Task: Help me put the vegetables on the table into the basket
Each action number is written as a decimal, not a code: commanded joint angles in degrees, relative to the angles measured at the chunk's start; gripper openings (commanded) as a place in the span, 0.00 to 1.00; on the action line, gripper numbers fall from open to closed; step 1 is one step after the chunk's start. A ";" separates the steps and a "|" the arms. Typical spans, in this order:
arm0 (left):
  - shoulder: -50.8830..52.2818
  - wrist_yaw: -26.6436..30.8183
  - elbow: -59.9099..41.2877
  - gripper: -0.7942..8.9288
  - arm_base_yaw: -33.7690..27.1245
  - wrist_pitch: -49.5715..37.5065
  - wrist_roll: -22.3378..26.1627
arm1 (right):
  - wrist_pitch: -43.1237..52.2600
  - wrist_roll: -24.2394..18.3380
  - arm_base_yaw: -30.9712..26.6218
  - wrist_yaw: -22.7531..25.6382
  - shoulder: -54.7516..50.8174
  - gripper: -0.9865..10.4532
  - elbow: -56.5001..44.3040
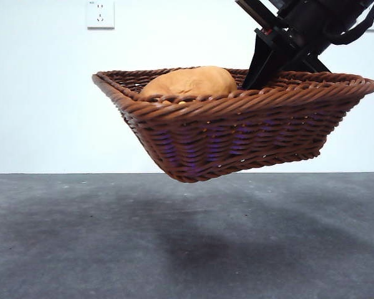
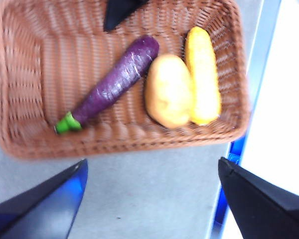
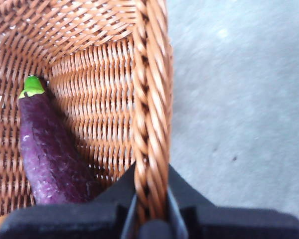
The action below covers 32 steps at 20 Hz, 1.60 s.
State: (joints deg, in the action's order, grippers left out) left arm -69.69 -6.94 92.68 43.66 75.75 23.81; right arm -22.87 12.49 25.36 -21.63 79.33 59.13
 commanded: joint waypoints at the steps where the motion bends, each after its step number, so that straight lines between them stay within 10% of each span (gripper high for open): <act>1: 2.80 -4.44 0.07 0.33 -0.15 -0.22 -4.13 | 0.98 1.77 -1.27 0.76 0.07 0.08 0.57; 3: 4.61 -5.66 0.07 0.07 -0.15 -0.22 -4.13 | 1.01 2.54 -3.17 1.07 0.07 0.08 0.57; 14: 5.55 -5.44 0.07 0.07 -0.15 -0.22 -4.66 | 1.97 4.04 -11.02 1.46 0.04 0.08 2.62; 22: 5.53 -5.44 0.07 0.07 -0.15 -0.22 -3.78 | -9.42 -4.00 -23.71 1.46 2.12 0.08 10.19; 32: 5.46 -5.42 0.07 0.07 -0.15 -0.22 -3.89 | -3.82 -6.32 -25.07 1.60 20.72 0.08 10.21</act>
State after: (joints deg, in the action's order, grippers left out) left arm -64.16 -12.40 92.68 43.66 75.75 19.49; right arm -27.18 6.02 0.30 -19.42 100.25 69.17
